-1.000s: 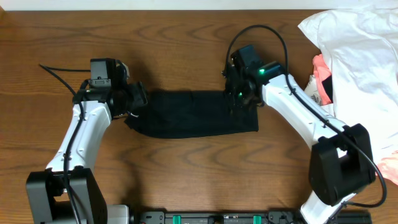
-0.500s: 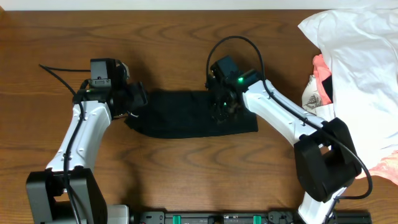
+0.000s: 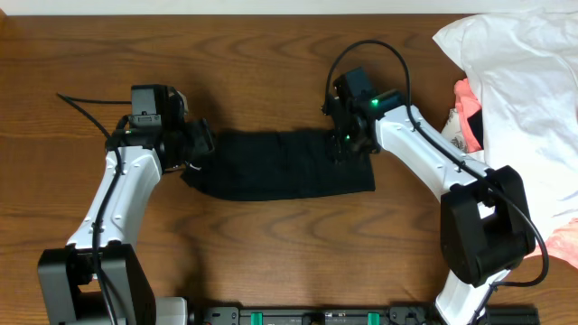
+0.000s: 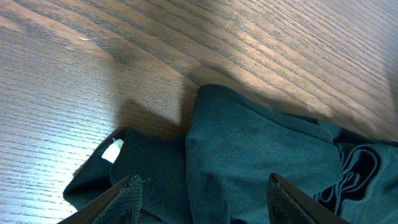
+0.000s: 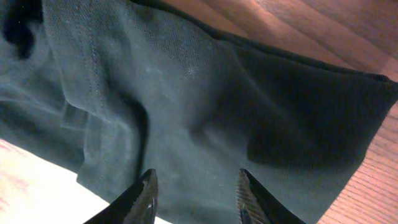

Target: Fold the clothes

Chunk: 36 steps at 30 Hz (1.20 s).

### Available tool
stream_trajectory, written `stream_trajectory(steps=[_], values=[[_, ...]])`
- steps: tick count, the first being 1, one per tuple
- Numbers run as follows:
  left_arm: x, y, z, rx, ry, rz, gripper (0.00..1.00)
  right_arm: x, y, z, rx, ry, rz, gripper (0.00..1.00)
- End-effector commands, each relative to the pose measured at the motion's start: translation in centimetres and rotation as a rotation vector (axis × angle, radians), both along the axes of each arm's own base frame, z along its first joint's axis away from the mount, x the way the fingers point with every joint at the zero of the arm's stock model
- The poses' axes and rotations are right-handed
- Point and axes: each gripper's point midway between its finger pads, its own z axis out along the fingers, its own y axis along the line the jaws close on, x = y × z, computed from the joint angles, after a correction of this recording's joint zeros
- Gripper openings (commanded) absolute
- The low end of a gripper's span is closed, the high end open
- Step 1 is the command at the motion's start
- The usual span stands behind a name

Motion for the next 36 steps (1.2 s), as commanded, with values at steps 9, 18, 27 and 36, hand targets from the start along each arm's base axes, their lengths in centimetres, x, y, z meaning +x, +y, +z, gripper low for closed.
stream_trajectory(steps=[9, 18, 27, 36], values=[[0.1, -0.1, 0.6, -0.005, -0.015, -0.015, 0.65, -2.1, 5.5, -0.5, 0.105, 0.022, 0.109, 0.36], [-0.1, -0.2, 0.5, -0.005, -0.006, -0.015, 0.65, -2.2, 6.2, -4.4, 0.072, 0.077, 0.078, 0.32], [0.0, -0.2, 0.5, -0.005, -0.007, -0.015, 0.65, -3.8, 9.1, -3.8, 0.206, 0.123, 0.164, 0.32], [0.0, -0.2, 0.5, -0.005, -0.007, -0.015, 0.65, -5.5, 10.9, -2.7, 0.317, 0.177, 0.24, 0.32]])
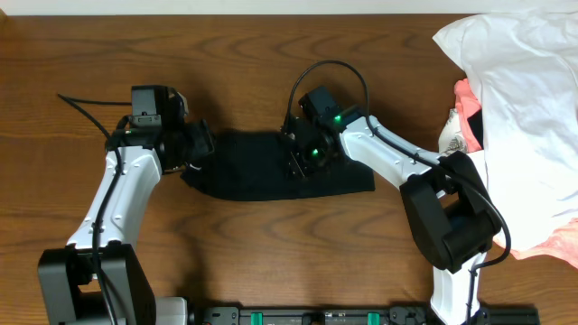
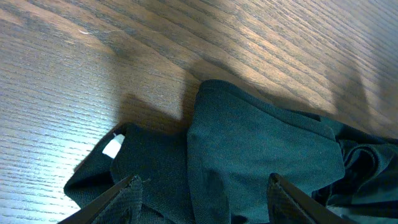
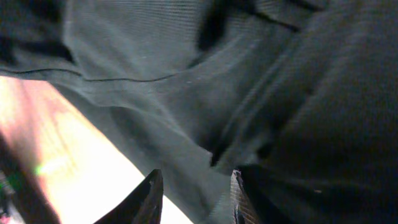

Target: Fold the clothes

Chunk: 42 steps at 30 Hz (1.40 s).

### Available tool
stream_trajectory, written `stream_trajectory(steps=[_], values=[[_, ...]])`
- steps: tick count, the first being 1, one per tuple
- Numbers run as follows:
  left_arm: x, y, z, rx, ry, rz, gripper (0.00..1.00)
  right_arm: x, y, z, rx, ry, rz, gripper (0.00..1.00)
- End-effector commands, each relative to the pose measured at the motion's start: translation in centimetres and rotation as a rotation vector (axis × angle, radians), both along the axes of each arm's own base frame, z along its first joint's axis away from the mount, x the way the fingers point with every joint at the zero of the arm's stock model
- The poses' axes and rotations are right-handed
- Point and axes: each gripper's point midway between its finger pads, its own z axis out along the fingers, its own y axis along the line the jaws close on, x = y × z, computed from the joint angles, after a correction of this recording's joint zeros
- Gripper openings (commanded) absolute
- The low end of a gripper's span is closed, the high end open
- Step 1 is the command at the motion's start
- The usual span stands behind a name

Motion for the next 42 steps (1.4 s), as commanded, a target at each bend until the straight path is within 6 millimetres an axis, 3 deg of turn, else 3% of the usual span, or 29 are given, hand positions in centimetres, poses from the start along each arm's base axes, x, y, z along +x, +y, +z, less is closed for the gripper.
stream_trajectory(steps=[1, 3, 6, 9, 10, 13, 16, 20, 25, 30, 35, 39, 42], values=[[0.2, -0.1, 0.7, -0.005, -0.019, -0.015, 0.65, -1.4, 1.3, 0.1, 0.047, 0.017, 0.071, 0.31], [0.2, -0.1, 0.7, -0.004, -0.02, -0.015, 0.65, -1.3, 1.2, 0.4, 0.054, -0.003, 0.089, 0.26], [0.2, -0.1, 0.7, -0.004, -0.019, -0.015, 0.65, -0.4, 1.0, 2.1, 0.068, -0.039, 0.08, 0.25], [0.2, -0.1, 0.7, -0.004, -0.018, -0.015, 0.65, 1.9, -0.7, 5.0, 0.022, -0.154, 0.023, 0.26], [0.2, -0.1, 0.6, -0.005, -0.017, -0.015, 0.65, 3.2, -2.2, 6.3, -0.017, -0.21, -0.032, 0.27], [0.1, -0.2, 0.6, -0.005, -0.014, -0.015, 0.66, 5.0, -5.1, 7.7, -0.09, -0.27, -0.134, 0.29], [-0.1, -0.2, 0.5, -0.006, -0.004, -0.015, 0.72, 5.7, -7.7, 6.8, -0.153, -0.255, -0.188, 0.29], [-0.2, -0.2, -0.3, -0.007, 0.023, -0.015, 0.73, 5.1, -9.3, 4.3, -0.195, -0.184, -0.208, 0.29], [-0.1, -0.1, -1.7, -0.004, 0.054, -0.012, 0.74, 4.4, -9.5, 1.8, -0.229, -0.123, -0.194, 0.29], [-0.2, 2.3, -4.0, 0.115, 0.113, 0.042, 0.74, 3.8, -9.3, 0.2, -0.251, -0.085, -0.175, 0.29], [-0.4, 3.4, -5.9, 0.112, 0.162, 0.068, 0.75, 3.5, -9.1, -0.5, -0.26, -0.07, -0.166, 0.29], [-0.7, 3.2, -7.5, 0.092, 0.201, 0.054, 0.78, 3.5, -9.1, -0.5, -0.26, -0.069, -0.166, 0.29], [-0.3, 1.5, -7.4, 0.018, 0.17, -0.04, 0.79, 3.5, -9.1, -0.5, -0.26, -0.069, -0.167, 0.29]])
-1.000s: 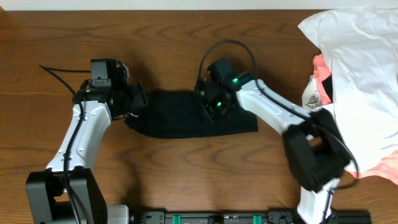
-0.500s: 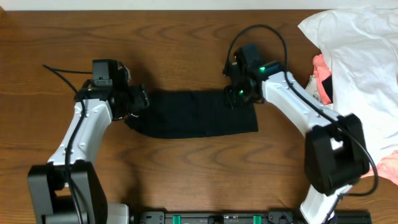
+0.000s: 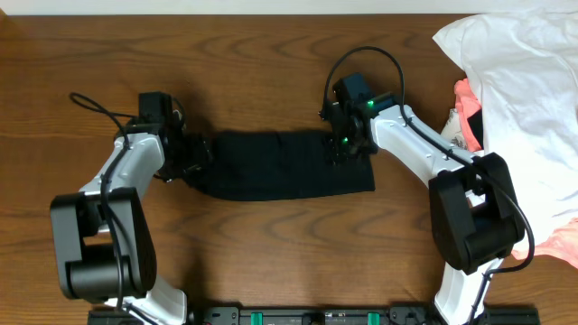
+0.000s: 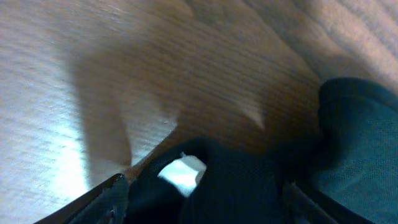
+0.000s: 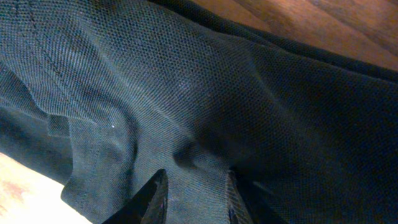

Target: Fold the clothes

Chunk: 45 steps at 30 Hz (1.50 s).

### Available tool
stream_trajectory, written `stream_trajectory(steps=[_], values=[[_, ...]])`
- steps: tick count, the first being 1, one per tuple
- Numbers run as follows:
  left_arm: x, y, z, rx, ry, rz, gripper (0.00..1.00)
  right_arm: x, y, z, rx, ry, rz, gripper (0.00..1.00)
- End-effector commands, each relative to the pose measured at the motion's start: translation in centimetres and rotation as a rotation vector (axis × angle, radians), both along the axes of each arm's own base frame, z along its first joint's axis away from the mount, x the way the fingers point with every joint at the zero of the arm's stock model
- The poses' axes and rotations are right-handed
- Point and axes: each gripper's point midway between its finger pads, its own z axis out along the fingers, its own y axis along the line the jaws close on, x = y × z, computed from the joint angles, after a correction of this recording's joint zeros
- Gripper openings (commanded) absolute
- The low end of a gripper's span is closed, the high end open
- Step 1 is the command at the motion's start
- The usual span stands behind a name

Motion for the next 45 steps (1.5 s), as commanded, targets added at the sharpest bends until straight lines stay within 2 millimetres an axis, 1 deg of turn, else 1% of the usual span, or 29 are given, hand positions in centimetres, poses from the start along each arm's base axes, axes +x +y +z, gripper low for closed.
stream_trajectory(steps=[1, 5, 7, 12, 18, 19, 21, 23, 25, 27, 29, 31, 33, 39, 42, 45], values=[[0.8, -1.4, 0.4, -0.068, -0.044, -0.09, 0.79, -0.4, 0.1, -0.6, -0.009, 0.018, 0.0, 0.29], [1.5, -1.5, 0.7, -0.066, -0.079, -0.108, 0.8, -0.5, 0.0, -0.6, -0.011, 0.023, -0.001, 0.29], [1.5, -1.8, 0.8, -0.079, -0.088, -0.138, 0.8, -0.6, 0.0, -0.6, -0.012, 0.023, 0.0, 0.29], [1.3, -1.8, 0.6, -0.077, -0.079, -0.142, 0.82, -0.6, 0.0, -0.6, -0.012, 0.023, -0.001, 0.29], [1.2, -1.2, 0.4, -0.04, -0.077, -0.148, 0.82, -0.6, 0.0, -0.6, -0.012, 0.023, -0.001, 0.29], [1.3, -1.5, 0.5, -0.05, -0.084, -0.162, 0.82, -0.6, 0.0, -0.6, -0.012, 0.024, 0.0, 0.3], [1.5, -2.7, 1.0, -0.113, -0.118, -0.233, 0.82, -0.6, 0.0, -0.6, -0.013, 0.025, 0.0, 0.3], [1.9, -3.1, 1.4, -0.154, -0.147, -0.243, 0.83, -0.6, 0.0, -0.6, -0.014, 0.027, 0.0, 0.3], [2.4, -2.9, 1.8, -0.163, -0.174, -0.237, 0.83, -0.6, 0.0, -0.6, -0.014, 0.026, 0.0, 0.3], [2.8, -2.2, 2.0, -0.153, -0.194, -0.223, 0.83, -0.6, 0.0, -0.6, -0.014, 0.027, 0.0, 0.3], [3.1, -1.4, 2.1, -0.145, -0.202, -0.188, 0.91, -0.6, 0.0, -0.6, -0.014, 0.026, -0.001, 0.31], [3.2, -0.2, 1.8, -0.115, -0.189, -0.133, 0.93, -0.6, 0.0, -0.6, -0.013, 0.025, -0.001, 0.31], [3.1, 0.5, 1.7, -0.092, -0.181, -0.117, 0.94, -0.6, 0.0, -0.6, -0.012, 0.023, -0.001, 0.31], [3.0, 0.1, 1.6, -0.093, -0.178, -0.136, 0.96, -0.5, 0.0, -0.6, -0.012, 0.023, -0.001, 0.31], [2.8, -0.9, 1.9, -0.137, -0.19, -0.187, 0.96, -0.6, 0.0, -0.6, -0.013, 0.023, -0.001, 0.31], [2.8, -1.2, 2.0, -0.153, -0.192, -0.193, 0.96, -0.6, 0.0, -0.6, -0.013, 0.023, -0.001, 0.31]])
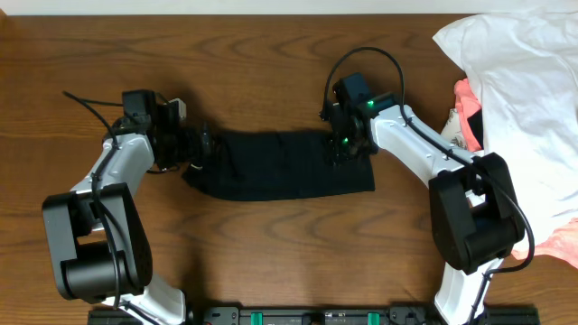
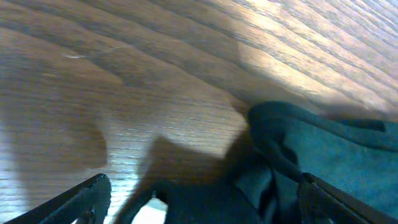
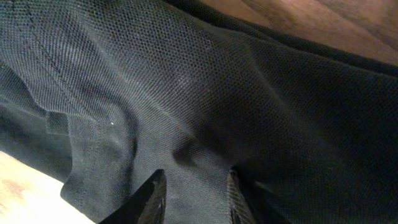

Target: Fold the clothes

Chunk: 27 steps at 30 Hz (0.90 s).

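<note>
A dark garment [image 1: 271, 167] lies folded into a long strip across the middle of the wooden table [image 1: 271, 54]. My left gripper [image 1: 200, 144] is at its left end. In the left wrist view the left gripper [image 2: 202, 199] is open wide around that end of the garment [image 2: 323, 143], with a white tag [image 2: 155, 208] low between the fingers. My right gripper [image 1: 341, 146] rests on the strip's upper right part. Seen from the right wrist, the right gripper [image 3: 194, 199] stands a little open, its tips on the garment [image 3: 155, 81] and a small pucker just ahead of them.
A heap of white cloth [image 1: 524, 90] fills the table's right side, with a salmon-pink garment [image 1: 468, 113] showing at its left edge. A black cable [image 1: 86, 101] trails from the left arm toward the table's left edge.
My left arm has shifted up and to the left, and its gripper now points right at the garment's upper left corner. The right gripper and the garment are as they were.
At first both grippers were open at the two ends of the folded strip. The right gripper then stood over the strip's middle, and later was back at the right part with narrower jaws. The left arm shifted twice at the left end.
</note>
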### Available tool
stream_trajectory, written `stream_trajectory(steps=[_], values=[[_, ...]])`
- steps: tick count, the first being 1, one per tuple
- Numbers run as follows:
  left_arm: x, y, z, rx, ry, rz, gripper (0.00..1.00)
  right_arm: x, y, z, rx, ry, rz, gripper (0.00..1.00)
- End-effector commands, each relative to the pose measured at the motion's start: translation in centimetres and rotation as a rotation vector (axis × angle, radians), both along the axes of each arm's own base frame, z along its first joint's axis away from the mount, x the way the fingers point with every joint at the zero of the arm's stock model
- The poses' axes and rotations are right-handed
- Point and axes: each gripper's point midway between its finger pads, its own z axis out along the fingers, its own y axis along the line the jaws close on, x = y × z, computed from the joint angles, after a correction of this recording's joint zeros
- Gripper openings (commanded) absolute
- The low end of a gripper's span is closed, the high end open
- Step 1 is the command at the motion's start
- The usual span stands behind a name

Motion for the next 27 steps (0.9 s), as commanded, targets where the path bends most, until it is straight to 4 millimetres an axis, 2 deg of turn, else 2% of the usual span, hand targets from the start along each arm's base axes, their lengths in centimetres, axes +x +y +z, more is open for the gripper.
stream_trajectory(steps=[1, 3, 8, 13, 16, 20, 24, 27], values=[[0.1, -0.6, 0.4, -0.021, -0.017, -0.038, 0.96, -0.4, 0.1, -0.6, -0.009, 0.016, -0.001, 0.31], [0.1, -0.7, 0.4, -0.023, -0.017, -0.039, 0.96, -0.4, 0.1, -0.6, -0.01, 0.017, -0.001, 0.31], [0.3, -2.6, 1.5, -0.123, -0.07, -0.122, 0.97, -0.5, 0.0, -0.7, -0.011, 0.02, -0.001, 0.31], [-0.3, -2.9, 1.4, -0.126, -0.057, -0.158, 0.97, -0.5, 0.0, -0.7, -0.012, 0.02, -0.001, 0.32], [-1.3, -2.6, 0.5, -0.104, -0.01, -0.163, 0.97, -0.5, 0.0, -0.7, -0.01, 0.018, -0.001, 0.31], [-2.3, -1.1, -1.3, -0.009, 0.06, -0.131, 0.97, -0.5, 0.0, -0.7, -0.011, 0.021, -0.001, 0.31], [-2.8, -1.0, -2.2, -0.006, 0.095, -0.127, 0.97, -0.6, 0.0, -0.7, -0.012, 0.023, -0.001, 0.32], [-3.8, -1.2, -3.6, -0.021, 0.157, -0.128, 0.97, -0.6, 0.0, -0.7, -0.012, 0.022, -0.001, 0.32]])
